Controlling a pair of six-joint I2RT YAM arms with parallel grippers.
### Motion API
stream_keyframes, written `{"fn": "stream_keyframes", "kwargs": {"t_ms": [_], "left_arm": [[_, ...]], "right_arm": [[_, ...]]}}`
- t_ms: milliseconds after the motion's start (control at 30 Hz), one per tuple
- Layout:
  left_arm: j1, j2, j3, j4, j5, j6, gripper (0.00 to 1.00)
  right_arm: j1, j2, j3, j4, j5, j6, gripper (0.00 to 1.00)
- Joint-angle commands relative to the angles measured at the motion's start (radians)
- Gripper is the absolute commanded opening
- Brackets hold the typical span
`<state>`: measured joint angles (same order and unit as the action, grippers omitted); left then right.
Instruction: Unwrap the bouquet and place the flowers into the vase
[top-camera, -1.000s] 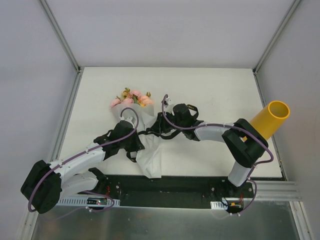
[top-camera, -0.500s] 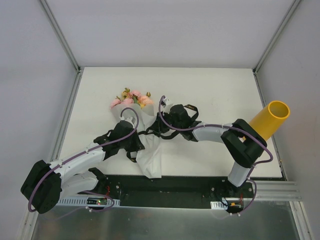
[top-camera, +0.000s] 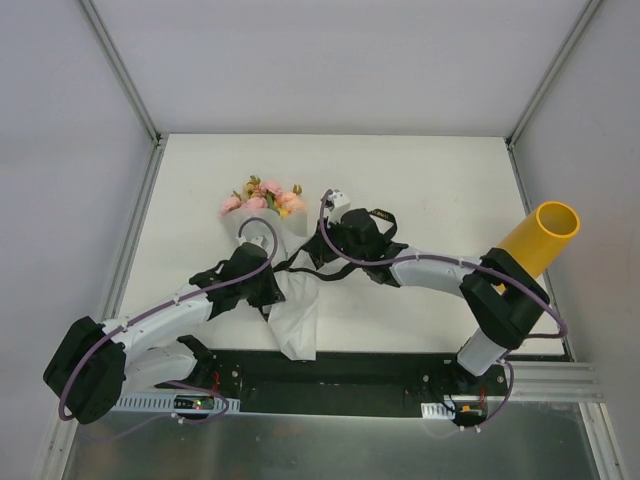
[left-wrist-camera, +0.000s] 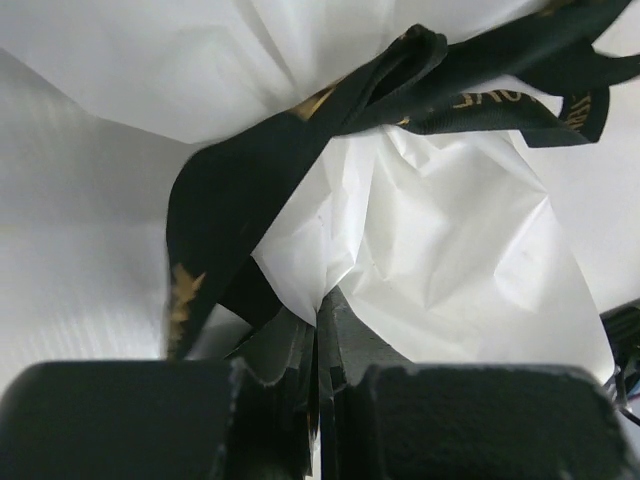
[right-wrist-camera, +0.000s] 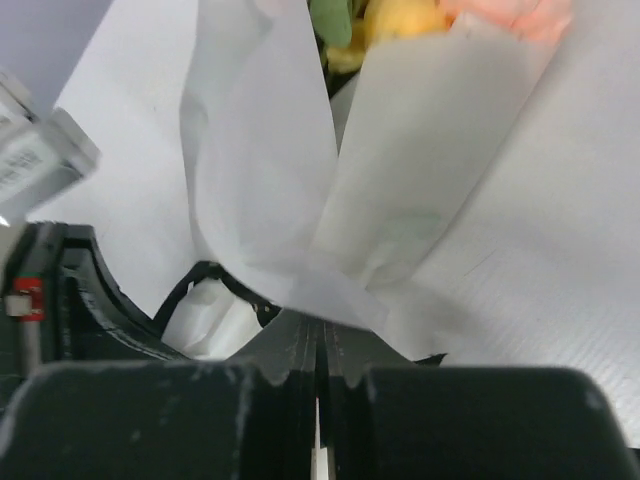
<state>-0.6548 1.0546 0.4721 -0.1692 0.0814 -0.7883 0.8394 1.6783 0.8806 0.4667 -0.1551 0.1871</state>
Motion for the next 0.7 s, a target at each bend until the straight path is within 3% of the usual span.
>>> {"fn": "stream_keyframes", "kwargs": {"t_ms": [0,500,667], "left_arm": [[0.001,0.01,0.028,-0.049,-0.064,-0.019,0.0],[0.0,0.016,0.043,-0.11,-0.131,-0.028,0.0],[0.0,0.016,0.049,-0.112,-0.134,-0.029,0.0]], "right_arm": [[0.018,-0.132,0.005,0.013,0.181,-0.06,0.0],[0.02,-0.411,0.041,-0.108,0.724,-0.116,0.0],[-0.081,-0.448,0.133,-0.201,0.821,-0.121,0.0]]}}
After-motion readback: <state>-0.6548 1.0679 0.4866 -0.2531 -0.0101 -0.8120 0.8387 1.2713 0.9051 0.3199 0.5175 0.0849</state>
